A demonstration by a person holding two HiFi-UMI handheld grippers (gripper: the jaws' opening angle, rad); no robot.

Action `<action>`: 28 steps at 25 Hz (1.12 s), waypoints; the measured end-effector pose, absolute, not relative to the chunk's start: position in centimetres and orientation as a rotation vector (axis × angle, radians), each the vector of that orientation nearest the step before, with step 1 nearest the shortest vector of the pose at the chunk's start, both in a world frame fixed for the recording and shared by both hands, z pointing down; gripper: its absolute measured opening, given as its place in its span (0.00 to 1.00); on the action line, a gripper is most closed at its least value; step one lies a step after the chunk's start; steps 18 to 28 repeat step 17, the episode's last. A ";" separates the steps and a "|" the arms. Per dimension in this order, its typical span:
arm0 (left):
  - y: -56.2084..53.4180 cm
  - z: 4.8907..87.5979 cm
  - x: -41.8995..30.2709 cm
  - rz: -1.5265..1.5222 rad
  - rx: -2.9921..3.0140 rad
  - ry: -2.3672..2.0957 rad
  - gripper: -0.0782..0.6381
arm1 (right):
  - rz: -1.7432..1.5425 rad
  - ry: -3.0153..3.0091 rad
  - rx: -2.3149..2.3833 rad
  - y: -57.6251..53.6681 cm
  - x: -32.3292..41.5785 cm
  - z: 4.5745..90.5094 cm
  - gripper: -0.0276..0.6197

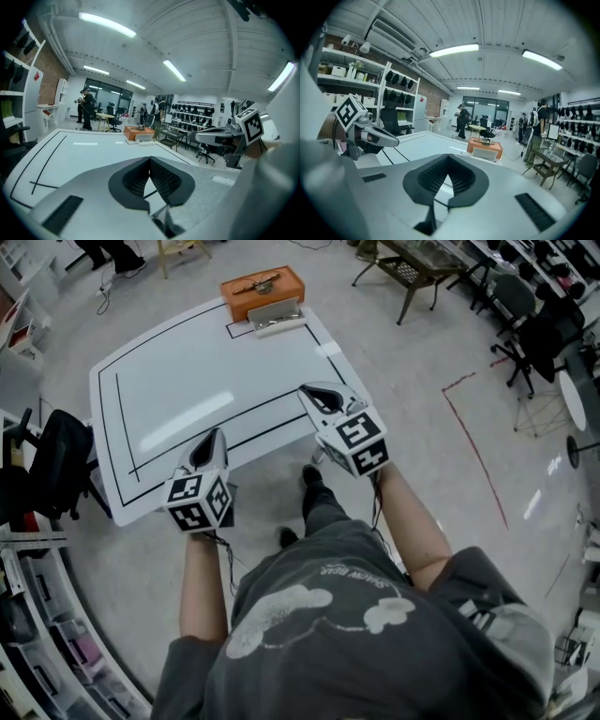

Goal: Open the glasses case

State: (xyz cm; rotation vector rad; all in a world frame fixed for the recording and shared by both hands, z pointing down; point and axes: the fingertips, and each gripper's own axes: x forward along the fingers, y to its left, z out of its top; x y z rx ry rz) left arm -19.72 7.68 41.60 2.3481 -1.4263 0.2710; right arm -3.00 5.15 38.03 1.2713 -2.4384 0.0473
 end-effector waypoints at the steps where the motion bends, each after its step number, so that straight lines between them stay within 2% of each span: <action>1: 8.0 42.0 -19.8 0.266 2.339 -1.420 0.11 | 0.077 -2.439 1.275 5.6 -3.0 38.5 0.04; 28: 9.7 43.3 -17.9 0.244 2.305 -1.366 0.11 | 0.199 -2.416 1.288 7.8 -0.4 40.4 0.04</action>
